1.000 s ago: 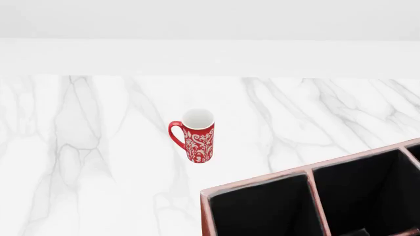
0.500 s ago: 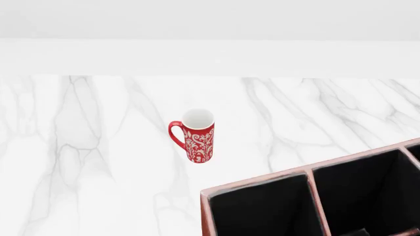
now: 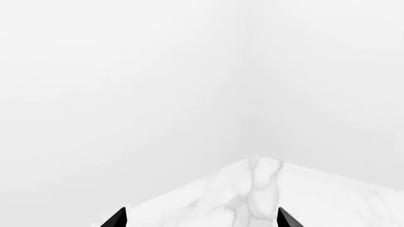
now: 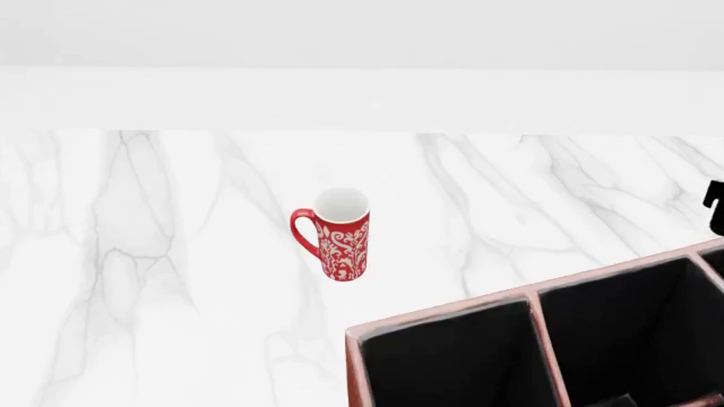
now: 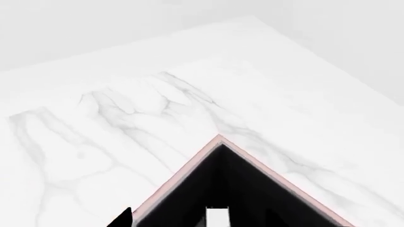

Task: Pick up the book and place it in the right compartment of the caddy.

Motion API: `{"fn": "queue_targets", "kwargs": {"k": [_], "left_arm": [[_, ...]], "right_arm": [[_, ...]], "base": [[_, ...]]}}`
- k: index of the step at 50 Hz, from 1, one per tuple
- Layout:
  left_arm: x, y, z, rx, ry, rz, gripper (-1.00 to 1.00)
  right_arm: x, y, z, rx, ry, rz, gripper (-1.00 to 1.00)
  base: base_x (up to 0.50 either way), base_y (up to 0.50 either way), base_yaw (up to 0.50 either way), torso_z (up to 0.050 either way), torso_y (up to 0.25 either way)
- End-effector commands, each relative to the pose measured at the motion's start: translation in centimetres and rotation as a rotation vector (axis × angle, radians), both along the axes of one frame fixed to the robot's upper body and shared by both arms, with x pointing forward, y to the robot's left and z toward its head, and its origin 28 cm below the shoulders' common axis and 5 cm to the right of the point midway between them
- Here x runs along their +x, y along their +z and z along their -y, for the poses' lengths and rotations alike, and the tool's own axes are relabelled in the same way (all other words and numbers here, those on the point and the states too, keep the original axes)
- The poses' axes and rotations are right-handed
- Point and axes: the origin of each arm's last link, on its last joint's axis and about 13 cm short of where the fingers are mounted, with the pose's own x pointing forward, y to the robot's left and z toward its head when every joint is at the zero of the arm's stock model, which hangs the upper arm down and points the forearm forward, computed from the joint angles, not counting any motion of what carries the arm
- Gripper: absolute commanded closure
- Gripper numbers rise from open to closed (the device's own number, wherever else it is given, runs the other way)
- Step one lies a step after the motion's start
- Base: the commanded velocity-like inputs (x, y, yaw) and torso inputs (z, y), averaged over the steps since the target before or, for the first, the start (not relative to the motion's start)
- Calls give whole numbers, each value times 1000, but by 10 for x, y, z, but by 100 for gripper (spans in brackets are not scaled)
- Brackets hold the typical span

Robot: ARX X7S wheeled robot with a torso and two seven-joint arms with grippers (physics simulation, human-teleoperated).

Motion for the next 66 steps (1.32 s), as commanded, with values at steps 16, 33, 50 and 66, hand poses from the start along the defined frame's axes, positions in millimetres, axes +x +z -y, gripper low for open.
{"fn": "queue_targets", "kwargs": {"k": [16, 33, 50, 66], "left_arm": [[180, 57, 69, -7, -712, -39, -100], [237, 83, 112, 33, -912, -32, -100], [245, 112, 130, 91, -981, 1, -100], [248, 123, 137, 119, -992, 24, -100]], "right_arm": [[50, -16, -102, -61, 341, 326, -100], [48, -20, -135, -84, 424, 405, -100], [42, -16, -148, -106, 471, 434, -100], [37, -12, -155, -120, 497, 451, -100]], "base": [[0, 0, 0, 0, 0], [0, 0, 0, 0, 0], [0, 0, 0, 0, 0], [0, 0, 0, 0, 0]]}}
